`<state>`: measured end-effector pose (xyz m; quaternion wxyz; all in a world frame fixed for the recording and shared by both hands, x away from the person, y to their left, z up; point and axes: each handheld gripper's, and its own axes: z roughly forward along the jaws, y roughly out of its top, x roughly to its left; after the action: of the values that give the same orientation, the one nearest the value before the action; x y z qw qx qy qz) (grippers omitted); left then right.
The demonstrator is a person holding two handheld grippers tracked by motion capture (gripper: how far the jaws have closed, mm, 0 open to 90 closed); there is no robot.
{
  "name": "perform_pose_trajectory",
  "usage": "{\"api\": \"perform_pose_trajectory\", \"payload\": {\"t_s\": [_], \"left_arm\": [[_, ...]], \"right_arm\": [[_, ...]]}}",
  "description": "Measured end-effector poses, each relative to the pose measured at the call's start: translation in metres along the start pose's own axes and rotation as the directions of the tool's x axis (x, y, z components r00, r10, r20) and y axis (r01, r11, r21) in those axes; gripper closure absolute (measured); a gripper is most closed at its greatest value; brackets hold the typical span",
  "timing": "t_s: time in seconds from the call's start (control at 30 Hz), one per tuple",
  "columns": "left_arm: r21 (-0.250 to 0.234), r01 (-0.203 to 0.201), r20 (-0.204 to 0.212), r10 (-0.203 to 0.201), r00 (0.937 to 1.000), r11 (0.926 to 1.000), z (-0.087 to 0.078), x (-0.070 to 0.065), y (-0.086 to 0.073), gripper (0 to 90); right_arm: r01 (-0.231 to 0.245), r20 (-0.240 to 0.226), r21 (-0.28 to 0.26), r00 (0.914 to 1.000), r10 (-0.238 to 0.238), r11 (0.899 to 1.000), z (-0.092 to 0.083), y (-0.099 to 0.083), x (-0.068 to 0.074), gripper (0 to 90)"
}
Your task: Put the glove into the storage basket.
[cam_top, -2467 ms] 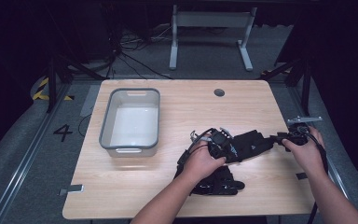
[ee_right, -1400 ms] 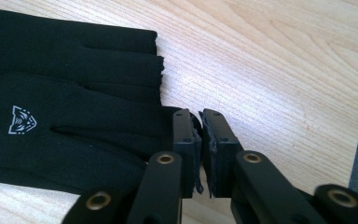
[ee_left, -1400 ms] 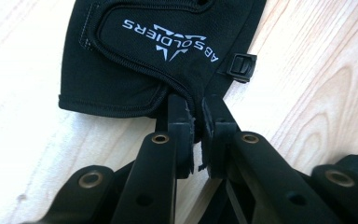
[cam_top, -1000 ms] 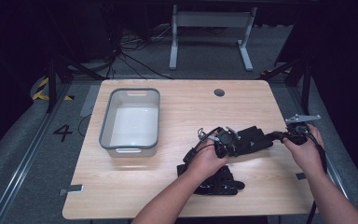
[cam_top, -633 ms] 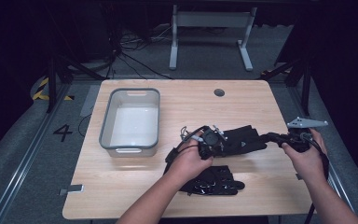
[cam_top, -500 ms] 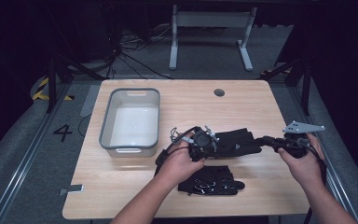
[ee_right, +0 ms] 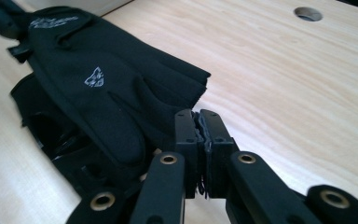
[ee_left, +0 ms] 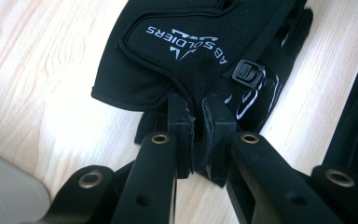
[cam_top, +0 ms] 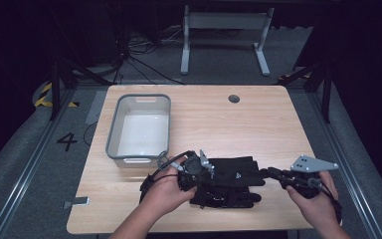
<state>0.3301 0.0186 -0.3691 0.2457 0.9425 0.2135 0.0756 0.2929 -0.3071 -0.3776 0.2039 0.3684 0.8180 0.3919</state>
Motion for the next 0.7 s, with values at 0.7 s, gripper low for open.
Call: {"api": "perform_pose_trajectory", "payload": {"t_s": [0.7], "left_arm": [[0.068, -0.022, 0.02, 0.021, 0.9996, 0.9974, 0.017, -0.005, -0.021, 83.5]], "right_arm": [[0.043, -0.031, 0.055, 0.9986, -0.042, 0.998, 0.011, -0.025, 0.03, 86.9]]}}
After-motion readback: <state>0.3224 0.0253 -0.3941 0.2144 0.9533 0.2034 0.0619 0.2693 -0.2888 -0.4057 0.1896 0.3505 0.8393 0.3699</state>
